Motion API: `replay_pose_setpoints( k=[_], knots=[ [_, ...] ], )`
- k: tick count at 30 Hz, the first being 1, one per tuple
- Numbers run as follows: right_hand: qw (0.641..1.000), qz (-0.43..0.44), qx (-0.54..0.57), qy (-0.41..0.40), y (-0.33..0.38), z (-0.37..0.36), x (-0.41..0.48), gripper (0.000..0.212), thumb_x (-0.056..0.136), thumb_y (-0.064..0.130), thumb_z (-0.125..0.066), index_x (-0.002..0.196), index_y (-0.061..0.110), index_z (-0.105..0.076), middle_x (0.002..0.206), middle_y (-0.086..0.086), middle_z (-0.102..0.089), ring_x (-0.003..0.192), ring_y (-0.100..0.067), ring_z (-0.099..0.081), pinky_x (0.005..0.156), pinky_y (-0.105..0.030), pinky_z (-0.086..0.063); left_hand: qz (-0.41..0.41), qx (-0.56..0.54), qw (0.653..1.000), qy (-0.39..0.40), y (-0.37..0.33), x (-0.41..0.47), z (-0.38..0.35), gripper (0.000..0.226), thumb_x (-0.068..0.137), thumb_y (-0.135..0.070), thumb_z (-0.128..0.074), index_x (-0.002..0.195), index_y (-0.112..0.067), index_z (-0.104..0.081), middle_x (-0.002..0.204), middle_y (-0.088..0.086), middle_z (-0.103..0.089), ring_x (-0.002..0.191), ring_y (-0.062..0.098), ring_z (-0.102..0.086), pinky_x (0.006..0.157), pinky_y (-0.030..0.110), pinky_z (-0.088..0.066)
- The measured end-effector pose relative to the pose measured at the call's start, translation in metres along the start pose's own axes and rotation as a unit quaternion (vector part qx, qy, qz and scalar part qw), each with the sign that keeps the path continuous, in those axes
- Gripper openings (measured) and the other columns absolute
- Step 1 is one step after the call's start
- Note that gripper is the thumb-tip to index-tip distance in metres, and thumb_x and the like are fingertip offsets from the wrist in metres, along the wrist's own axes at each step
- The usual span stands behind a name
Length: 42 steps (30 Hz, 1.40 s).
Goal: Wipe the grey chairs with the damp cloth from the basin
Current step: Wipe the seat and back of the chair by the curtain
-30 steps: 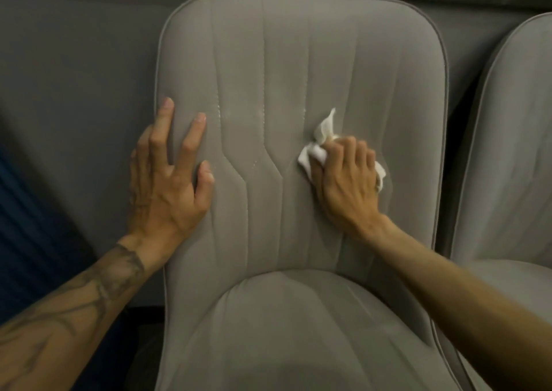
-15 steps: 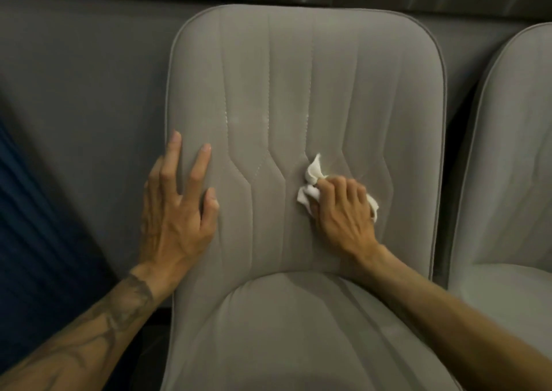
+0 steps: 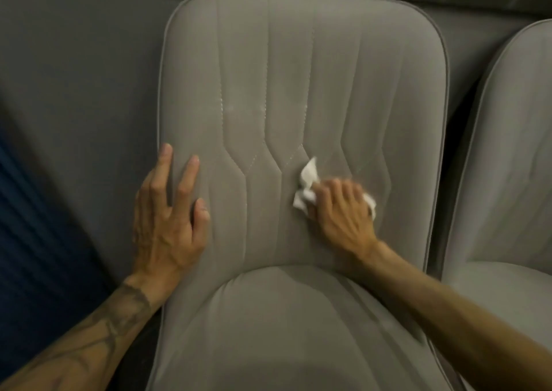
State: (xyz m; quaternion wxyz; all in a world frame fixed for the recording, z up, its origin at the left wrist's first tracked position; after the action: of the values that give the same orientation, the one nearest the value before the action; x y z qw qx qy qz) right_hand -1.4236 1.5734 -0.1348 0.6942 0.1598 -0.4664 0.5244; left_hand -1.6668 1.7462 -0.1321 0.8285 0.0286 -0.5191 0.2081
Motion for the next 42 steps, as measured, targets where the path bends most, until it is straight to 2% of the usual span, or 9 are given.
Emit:
replay_pose_setpoints(
  k=[5, 11, 16, 21, 23, 27, 32, 38, 42],
  knots=[
    [0.982, -0.165, 0.017, -0.089, -0.002, -0.006, 0.022, 0.026, 0.104, 0.039, -0.047, 0.117, 0.016, -0.049, 0.112, -0.009, -0.048, 0.089, -0.029, -0.044, 0.081, -0.042, -0.034, -0.006, 0.003, 1.000, -0.003, 0.005, 0.001, -0.001, 0.062, 0.101, -0.022, -0.046, 0.162, -0.016, -0.034, 0.170, 0.017, -0.017, 0.144, 0.044, -0.039, 0.114, 0.056, -0.041],
    [0.997, -0.048, 0.057, -0.018, 0.034, -0.019, -0.034, 0.024, 0.103, 0.034, -0.051, 0.114, 0.013, -0.050, 0.110, -0.008, -0.049, 0.086, -0.030, -0.047, 0.078, -0.041, -0.036, -0.006, 0.000, 1.000, -0.007, 0.004, 0.000, -0.003, 0.063, 0.100, -0.019, -0.049, 0.162, -0.016, -0.035, 0.170, 0.015, -0.017, 0.142, 0.044, -0.041, 0.111, 0.058, -0.043],
    [0.987, -0.134, 0.049, -0.073, 0.039, -0.031, -0.023, 0.025, 0.101, 0.033, -0.055, 0.116, 0.013, -0.052, 0.112, -0.010, -0.053, 0.089, -0.031, -0.049, 0.081, -0.041, -0.037, -0.009, 0.004, 1.000, -0.010, 0.005, 0.002, -0.003, 0.063, 0.100, -0.018, -0.049, 0.162, -0.017, -0.034, 0.170, 0.015, -0.017, 0.143, 0.043, -0.040, 0.114, 0.055, -0.041],
    [0.997, 0.032, 0.067, 0.013, 0.051, -0.034, -0.055, 0.024, 0.101, 0.031, -0.057, 0.116, 0.013, -0.050, 0.107, -0.011, -0.056, 0.084, -0.033, -0.057, 0.079, -0.041, -0.039, -0.010, 0.002, 1.000, -0.009, 0.005, 0.002, -0.004, 0.066, 0.100, -0.017, -0.051, 0.163, -0.018, -0.033, 0.171, 0.015, -0.016, 0.144, 0.042, -0.039, 0.114, 0.056, -0.041],
    [0.998, 0.005, 0.060, -0.015, 0.032, -0.032, -0.031, 0.025, 0.105, 0.035, -0.047, 0.118, 0.013, -0.048, 0.109, -0.010, -0.049, 0.086, -0.031, -0.051, 0.079, -0.040, -0.035, -0.010, 0.003, 1.000, -0.009, 0.006, 0.001, -0.005, 0.066, 0.100, -0.018, -0.050, 0.163, -0.019, -0.032, 0.172, 0.014, -0.015, 0.144, 0.041, -0.039, 0.113, 0.056, -0.042],
    [0.982, -0.156, 0.046, -0.096, 0.035, -0.029, -0.009, 0.028, 0.100, 0.032, -0.058, 0.119, 0.013, -0.047, 0.114, -0.011, -0.047, 0.090, -0.030, -0.046, 0.082, -0.041, -0.034, -0.011, -0.002, 1.000, -0.006, 0.006, 0.001, -0.005, 0.066, 0.101, -0.021, -0.048, 0.164, -0.021, -0.030, 0.172, 0.012, -0.014, 0.144, 0.041, -0.040, 0.112, 0.056, -0.043],
    [0.997, -0.041, 0.059, -0.036, 0.040, -0.016, -0.006, 0.024, 0.102, 0.032, -0.054, 0.114, 0.012, -0.048, 0.104, -0.014, -0.056, 0.086, -0.031, -0.049, 0.079, -0.040, -0.036, 0.001, -0.007, 1.000, -0.002, 0.004, 0.002, -0.003, 0.063, 0.100, -0.020, -0.049, 0.162, -0.018, -0.035, 0.171, 0.014, -0.016, 0.140, 0.042, -0.043, 0.108, 0.056, -0.045],
    [0.952, -0.229, 0.011, -0.200, 0.006, 0.007, 0.115, 0.022, 0.105, 0.033, -0.046, 0.110, 0.012, -0.052, 0.101, -0.010, -0.051, 0.088, -0.025, -0.042, 0.078, -0.036, -0.030, 0.016, -0.012, 1.000, 0.012, 0.001, 0.002, -0.001, 0.065, 0.098, -0.018, -0.051, 0.161, -0.019, -0.036, 0.173, 0.012, -0.015, 0.139, 0.041, -0.045, 0.097, 0.056, -0.051],
    [0.988, -0.112, 0.042, -0.093, 0.040, 0.003, 0.073, 0.024, 0.102, 0.031, -0.055, 0.110, 0.009, -0.059, 0.101, -0.013, -0.056, 0.086, -0.029, -0.046, 0.079, -0.040, -0.035, 0.017, -0.013, 1.000, 0.012, -0.001, 0.003, 0.000, 0.065, 0.097, -0.018, -0.051, 0.160, -0.018, -0.036, 0.172, 0.014, -0.017, 0.137, 0.040, -0.045, 0.095, 0.056, -0.052]
  ],
)
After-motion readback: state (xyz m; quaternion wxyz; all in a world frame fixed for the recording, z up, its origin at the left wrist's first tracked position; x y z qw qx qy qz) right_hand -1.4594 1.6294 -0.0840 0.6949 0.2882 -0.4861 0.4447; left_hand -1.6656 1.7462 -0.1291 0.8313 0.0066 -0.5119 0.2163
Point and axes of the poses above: each hand's wrist, its own x-axis towards the middle knuckle, its own z-axis out of the back of the hand, y = z × x, the point moved 2 cm from there along x, towards the middle knuckle
